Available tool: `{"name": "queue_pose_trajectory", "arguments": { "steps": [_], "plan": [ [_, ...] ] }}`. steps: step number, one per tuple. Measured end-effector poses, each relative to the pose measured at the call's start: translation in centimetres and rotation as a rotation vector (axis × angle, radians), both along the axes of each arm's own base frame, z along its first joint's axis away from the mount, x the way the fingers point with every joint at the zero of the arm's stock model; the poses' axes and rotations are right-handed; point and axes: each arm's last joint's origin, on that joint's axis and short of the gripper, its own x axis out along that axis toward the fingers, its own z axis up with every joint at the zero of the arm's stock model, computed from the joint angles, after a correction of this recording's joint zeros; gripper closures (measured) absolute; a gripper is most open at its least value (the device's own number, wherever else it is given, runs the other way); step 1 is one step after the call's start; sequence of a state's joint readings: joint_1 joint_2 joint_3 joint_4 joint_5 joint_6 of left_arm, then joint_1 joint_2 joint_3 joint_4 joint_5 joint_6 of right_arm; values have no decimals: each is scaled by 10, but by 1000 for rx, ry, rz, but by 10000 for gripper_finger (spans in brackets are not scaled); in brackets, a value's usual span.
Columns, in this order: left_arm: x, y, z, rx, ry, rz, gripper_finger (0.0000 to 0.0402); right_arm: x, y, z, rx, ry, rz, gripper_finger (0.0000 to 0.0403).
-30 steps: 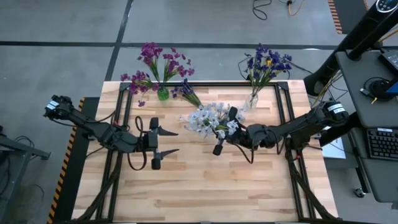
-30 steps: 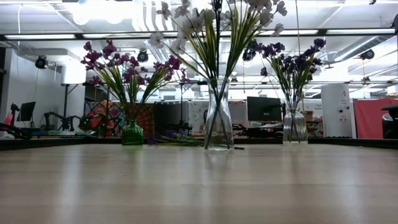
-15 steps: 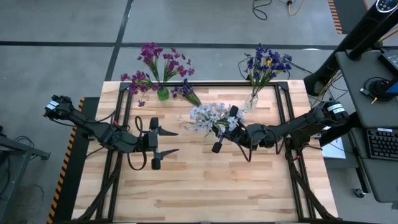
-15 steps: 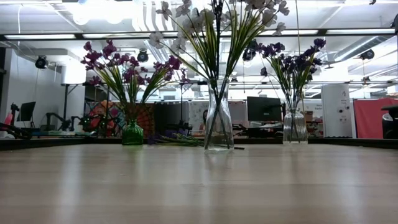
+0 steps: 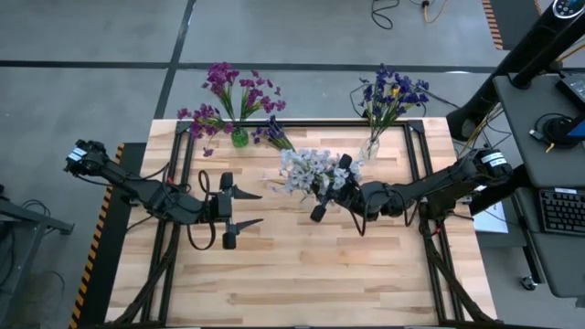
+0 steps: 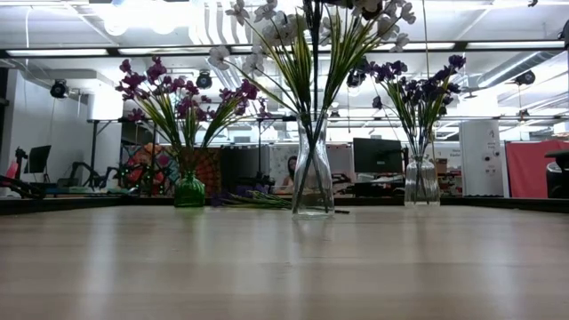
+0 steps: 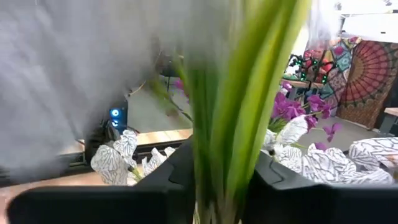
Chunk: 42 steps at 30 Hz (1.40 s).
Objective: Sort flowers into vase by color
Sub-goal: Put the white flowers into the bottom transparent flower vase, then put the blue flowers into the top transparent flower vase
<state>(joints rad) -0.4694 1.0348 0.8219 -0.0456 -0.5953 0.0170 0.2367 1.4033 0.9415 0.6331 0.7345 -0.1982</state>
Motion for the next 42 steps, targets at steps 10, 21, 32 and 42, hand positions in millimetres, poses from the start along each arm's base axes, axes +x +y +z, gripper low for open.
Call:
{"name": "queue_pose_trajectory", "arguments": {
  "steps": [10, 21, 32, 42],
  "plan": [
    [0, 0, 0, 0, 0, 0, 151, 4, 0, 8, 31, 82, -41, 247],
    [1, -1, -1, 6, 6, -1, 151, 7, 6, 34, 127, 261, -57, 186],
    [8, -3, -3, 30, -13, -3, 151, 3, 18, 55, 153, 268, -26, 158],
    [13, -5, -4, 60, -24, -9, 151, 1, 18, 70, 149, 270, -26, 158]
  ]
}}
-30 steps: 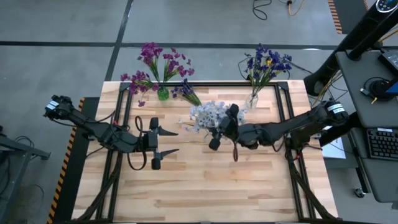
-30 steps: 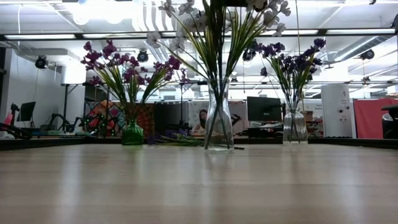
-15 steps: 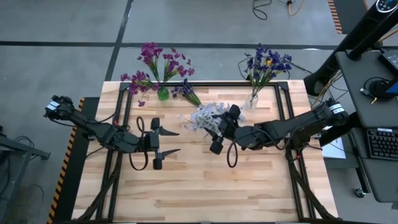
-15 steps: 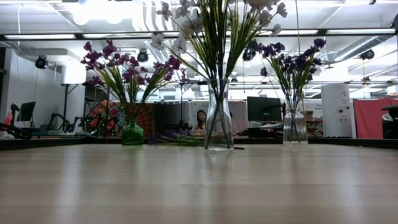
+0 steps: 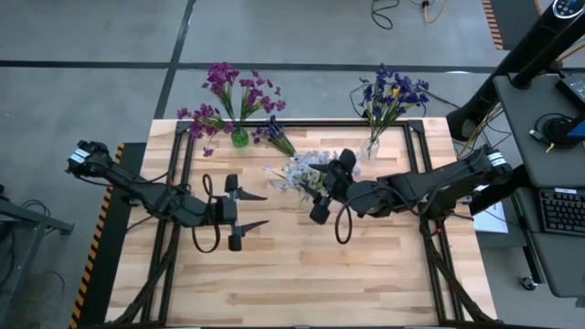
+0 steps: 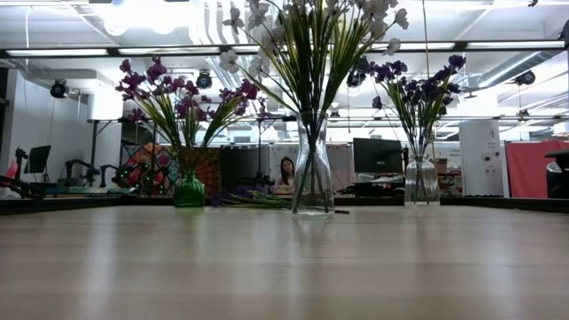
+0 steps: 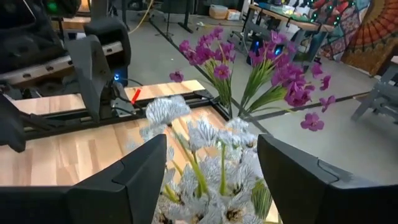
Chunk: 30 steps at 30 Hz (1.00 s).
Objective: Sort flowers into vase by color
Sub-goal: Put the blue flowers into the top transparent flower vase
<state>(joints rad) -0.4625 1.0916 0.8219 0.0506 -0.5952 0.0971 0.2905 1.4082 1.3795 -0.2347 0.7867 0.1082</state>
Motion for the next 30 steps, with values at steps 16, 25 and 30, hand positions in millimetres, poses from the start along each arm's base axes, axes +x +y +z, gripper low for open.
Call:
{"name": "queue_pose_trajectory", "arguments": {
  "steps": [16, 25, 30],
  "plan": [
    [-2, 3, -2, 2, 11, 100, 151, -7, -1, 32, -4, 4, 9, 161],
    [-5, 3, 1, -25, -4, 94, 151, -20, 2, 75, -55, -28, 44, 163],
    [-11, 1, 6, -71, -29, 79, 151, -41, -7, 95, -32, 32, -82, 174]
  ]
}}
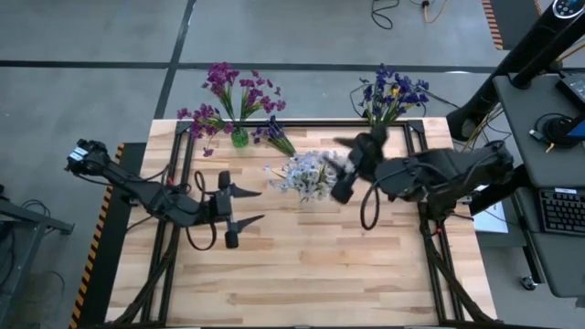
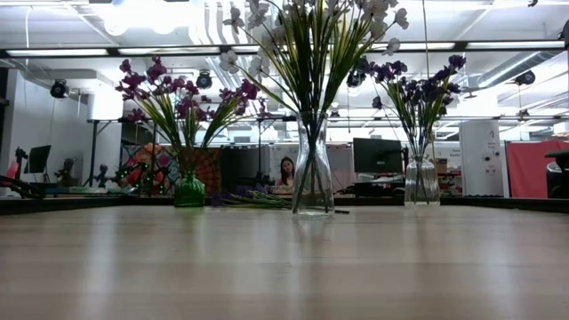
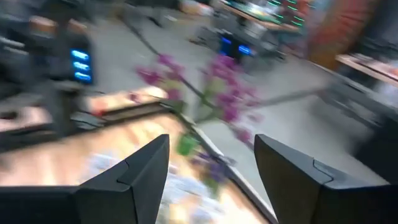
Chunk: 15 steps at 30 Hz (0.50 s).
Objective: Sort flowers into vase by color
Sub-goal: Put the blue flowers into the top transparent flower vase
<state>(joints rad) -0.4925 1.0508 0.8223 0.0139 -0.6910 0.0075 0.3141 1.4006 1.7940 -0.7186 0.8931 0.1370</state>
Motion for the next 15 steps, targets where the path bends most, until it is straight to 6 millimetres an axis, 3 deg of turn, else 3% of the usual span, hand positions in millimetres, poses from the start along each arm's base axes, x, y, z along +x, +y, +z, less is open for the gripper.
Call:
{"name": "queue_pose_trajectory", "arguments": {
  "steps": [7, 11, 15],
  "plan": [
    [-10, 4, 9, -131, -59, 10, 151, -42, -16, 2, 37, 173, -207, 182],
    [-14, 5, 9, -139, -44, 9, 151, -59, -20, -17, 119, 284, -304, 182],
    [-13, 4, 8, -141, -42, 10, 151, -55, -10, -43, 143, 319, -264, 182]
  ]
}}
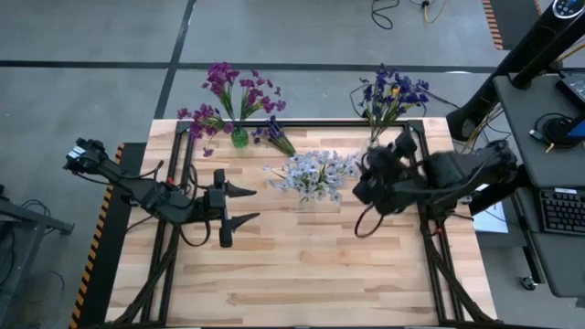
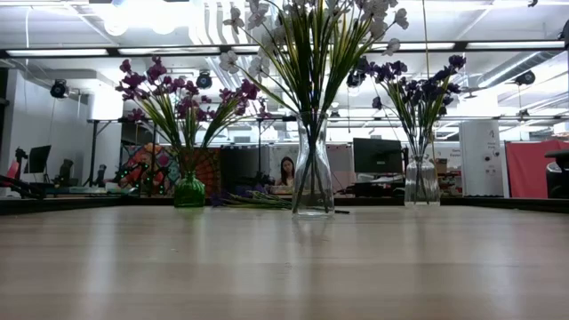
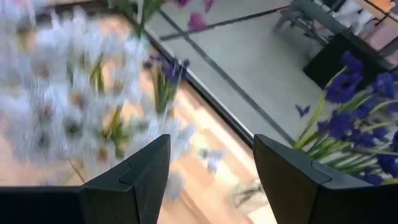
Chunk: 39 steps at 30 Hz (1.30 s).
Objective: Sort flowers into vase by color
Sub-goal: Put the blue flowers into the top transparent flower vase
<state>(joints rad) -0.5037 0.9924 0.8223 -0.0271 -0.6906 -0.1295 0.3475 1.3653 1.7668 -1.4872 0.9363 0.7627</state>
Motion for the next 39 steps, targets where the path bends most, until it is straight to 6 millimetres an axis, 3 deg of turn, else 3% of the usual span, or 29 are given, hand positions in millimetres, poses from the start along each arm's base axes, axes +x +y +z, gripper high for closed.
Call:
{"name": "queue_pose_trajectory", "arguments": {
  "steps": [9, 13, 18, 22, 26, 31, 39],
  "plan": [
    [-1, -1, -1, 4, 7, -5, 151, 0, 6, -83, -70, 176, -74, 182],
    [-1, -1, -1, 9, 16, -7, 151, -15, 8, -124, -63, 219, -125, 181],
    [-1, -1, -1, 9, 17, -7, 151, -36, 9, -158, -19, 176, -160, 181],
    [-1, -1, -1, 9, 16, -6, 151, -39, 9, -187, 36, 150, -83, 181],
    [-1, -1, -1, 8, 16, -6, 151, -27, 10, -217, 47, 94, 71, 181],
    [-1, -1, -1, 14, 16, -8, 151, -13, 0, -244, 53, 17, 175, 181],
    [-1, -1, -1, 23, 19, -9, 151, -3, -44, -263, 221, -20, 243, 181]
  ]
}}
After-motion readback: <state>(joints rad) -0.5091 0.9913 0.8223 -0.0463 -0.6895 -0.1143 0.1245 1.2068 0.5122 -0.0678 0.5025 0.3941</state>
